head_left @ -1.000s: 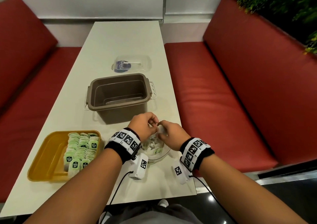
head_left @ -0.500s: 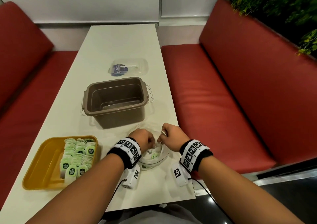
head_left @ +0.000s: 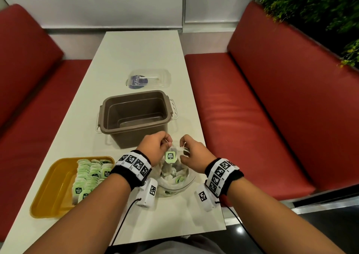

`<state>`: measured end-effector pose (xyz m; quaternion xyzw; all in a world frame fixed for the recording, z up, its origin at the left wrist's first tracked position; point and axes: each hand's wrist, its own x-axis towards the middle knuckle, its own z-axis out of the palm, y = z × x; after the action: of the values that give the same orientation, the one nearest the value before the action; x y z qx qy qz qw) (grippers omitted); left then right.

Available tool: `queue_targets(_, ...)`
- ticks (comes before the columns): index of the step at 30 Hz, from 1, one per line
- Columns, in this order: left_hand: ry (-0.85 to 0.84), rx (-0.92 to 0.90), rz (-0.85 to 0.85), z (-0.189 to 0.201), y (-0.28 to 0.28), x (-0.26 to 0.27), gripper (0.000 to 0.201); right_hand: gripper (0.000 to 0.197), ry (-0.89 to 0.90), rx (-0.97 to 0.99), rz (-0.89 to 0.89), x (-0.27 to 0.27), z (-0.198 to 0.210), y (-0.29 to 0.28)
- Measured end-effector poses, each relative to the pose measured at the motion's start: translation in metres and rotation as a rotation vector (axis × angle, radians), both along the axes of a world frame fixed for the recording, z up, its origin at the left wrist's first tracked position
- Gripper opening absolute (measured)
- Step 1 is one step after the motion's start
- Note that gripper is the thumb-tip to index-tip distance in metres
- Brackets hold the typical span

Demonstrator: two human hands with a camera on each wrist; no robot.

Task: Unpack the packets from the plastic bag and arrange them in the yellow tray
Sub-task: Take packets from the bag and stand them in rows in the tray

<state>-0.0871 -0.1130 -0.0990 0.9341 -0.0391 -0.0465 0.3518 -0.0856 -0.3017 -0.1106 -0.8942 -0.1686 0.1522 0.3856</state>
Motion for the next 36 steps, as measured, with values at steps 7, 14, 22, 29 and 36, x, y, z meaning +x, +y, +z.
queue_targets(7, 0.025, -0.094, 0.058, 0.006, 0.017, -0.011, 0.007, 0.02, -0.084, 0.172, 0.079, -0.001, 0.01, 0.025)
queue_targets(14, -0.033, -0.08, 0.054, 0.022, 0.053, -0.025, 0.017, 0.006, -0.05, 0.203, -0.004, 0.001, 0.018, 0.056)
queue_targets(22, -0.119, 0.054, 0.014, 0.051, 0.093, -0.038, 0.009, 0.011, -0.005, 0.201, -0.011, -0.013, 0.024, 0.1)
queue_targets(29, -0.061, 0.012, -0.057, 0.071, 0.129, -0.054, 0.018, 0.022, 0.025, 0.17, 0.063, -0.021, 0.035, 0.137)
queue_targets(36, 0.003, 0.165, -0.128, 0.083, 0.164, -0.068, 0.026, 0.018, 0.05, 0.107, 0.084, -0.033, 0.044, 0.166)
